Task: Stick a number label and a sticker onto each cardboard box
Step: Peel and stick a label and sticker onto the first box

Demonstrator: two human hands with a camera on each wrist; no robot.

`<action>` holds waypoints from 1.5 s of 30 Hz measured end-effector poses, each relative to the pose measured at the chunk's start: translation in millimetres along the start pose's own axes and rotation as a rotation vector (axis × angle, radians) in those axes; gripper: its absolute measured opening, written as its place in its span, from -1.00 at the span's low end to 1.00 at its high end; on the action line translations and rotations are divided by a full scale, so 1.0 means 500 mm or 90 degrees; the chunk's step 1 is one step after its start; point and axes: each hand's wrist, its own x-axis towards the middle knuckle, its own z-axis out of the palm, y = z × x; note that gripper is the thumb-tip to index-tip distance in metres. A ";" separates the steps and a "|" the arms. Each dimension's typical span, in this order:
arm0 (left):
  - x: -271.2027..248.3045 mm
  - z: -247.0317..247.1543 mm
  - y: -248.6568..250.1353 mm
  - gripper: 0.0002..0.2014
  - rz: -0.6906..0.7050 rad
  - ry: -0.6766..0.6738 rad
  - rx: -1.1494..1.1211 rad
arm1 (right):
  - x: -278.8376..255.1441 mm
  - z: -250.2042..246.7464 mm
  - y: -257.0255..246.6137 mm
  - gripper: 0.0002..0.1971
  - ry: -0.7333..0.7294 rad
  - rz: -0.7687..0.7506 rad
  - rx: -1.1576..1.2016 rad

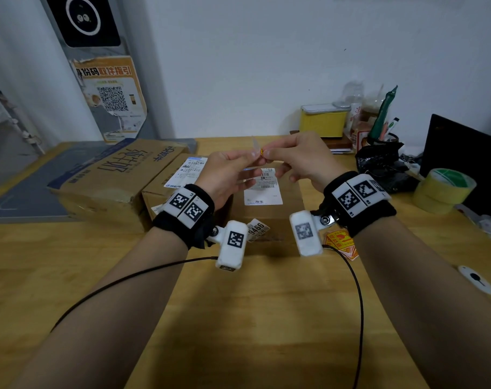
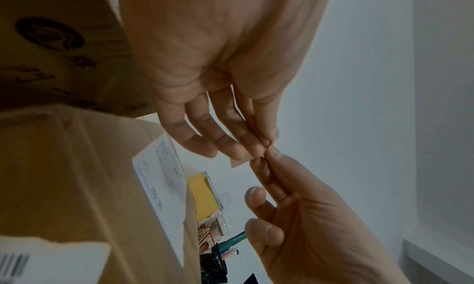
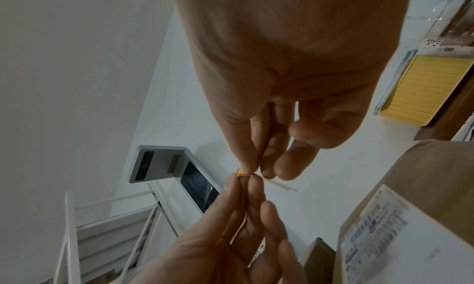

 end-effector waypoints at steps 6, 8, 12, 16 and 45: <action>0.000 0.001 0.002 -0.79 0.018 0.004 0.019 | -0.001 0.005 0.001 -0.92 -0.001 -0.005 0.001; -0.001 0.001 0.002 -0.81 0.024 -0.004 0.030 | -0.002 0.005 0.001 -0.92 -0.004 -0.008 0.003; -0.001 -0.001 -0.002 -0.77 0.025 -0.010 0.035 | -0.007 0.000 0.000 -0.91 -0.017 -0.011 -0.002; -0.002 0.000 -0.005 -0.81 0.016 -0.010 0.030 | -0.008 -0.001 0.001 -0.90 -0.029 -0.014 -0.009; -0.012 -0.009 -0.001 -0.79 0.020 0.011 0.048 | -0.008 0.005 0.006 -0.88 -0.043 -0.029 -0.051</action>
